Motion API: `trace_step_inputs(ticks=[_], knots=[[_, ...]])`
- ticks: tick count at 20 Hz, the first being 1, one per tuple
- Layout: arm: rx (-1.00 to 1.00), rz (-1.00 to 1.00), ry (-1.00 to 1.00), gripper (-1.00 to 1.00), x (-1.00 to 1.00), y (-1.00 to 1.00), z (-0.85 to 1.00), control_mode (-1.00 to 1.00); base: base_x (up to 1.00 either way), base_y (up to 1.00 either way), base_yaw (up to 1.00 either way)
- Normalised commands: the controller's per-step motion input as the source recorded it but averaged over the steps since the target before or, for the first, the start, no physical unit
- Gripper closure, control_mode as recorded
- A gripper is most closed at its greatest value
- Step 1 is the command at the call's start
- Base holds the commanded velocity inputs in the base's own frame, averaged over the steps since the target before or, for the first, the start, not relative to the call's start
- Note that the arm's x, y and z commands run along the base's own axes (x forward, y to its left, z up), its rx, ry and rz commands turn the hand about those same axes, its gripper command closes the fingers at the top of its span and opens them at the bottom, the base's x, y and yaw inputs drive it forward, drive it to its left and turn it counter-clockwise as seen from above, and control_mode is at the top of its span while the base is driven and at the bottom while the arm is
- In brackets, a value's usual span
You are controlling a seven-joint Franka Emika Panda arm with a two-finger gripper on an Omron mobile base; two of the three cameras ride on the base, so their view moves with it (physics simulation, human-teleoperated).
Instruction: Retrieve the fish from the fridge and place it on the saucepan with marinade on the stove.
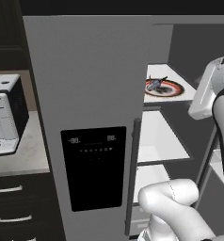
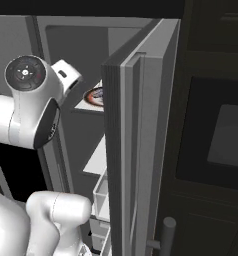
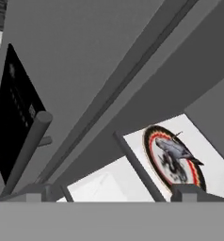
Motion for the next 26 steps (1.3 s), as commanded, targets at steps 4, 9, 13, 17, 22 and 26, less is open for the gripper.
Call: trace_step_inputs(ticks=[4,9,13,17,22,26], knots=[[-0.16,0.14,-0.06,-1.00,0.07,0.00,-0.34,-1.00,0.00,0.00,0.00],[-0.16,0.14,-0.05,-1.00,0.09,0.00,-0.23,-1.00,0.00,0.00,0.00],[-0.09,0.14,-0.04,-1.00,0.08,-0.05,0.00,-1.00,0.00,0.00,0.00],[-0.09,0.12,0.00,-1.00,0.15,-0.01,0.00,-1.00,0.00,0.00,0.00],[-0.10,0.09,0.01,-1.00,0.13,0.00,0.00,-1.00,0.00,0.00,0.00],[-0.11,0.05,0.04,-1.00,0.21,0.00,0.00,-1.00,0.00,0.00,0.00]])
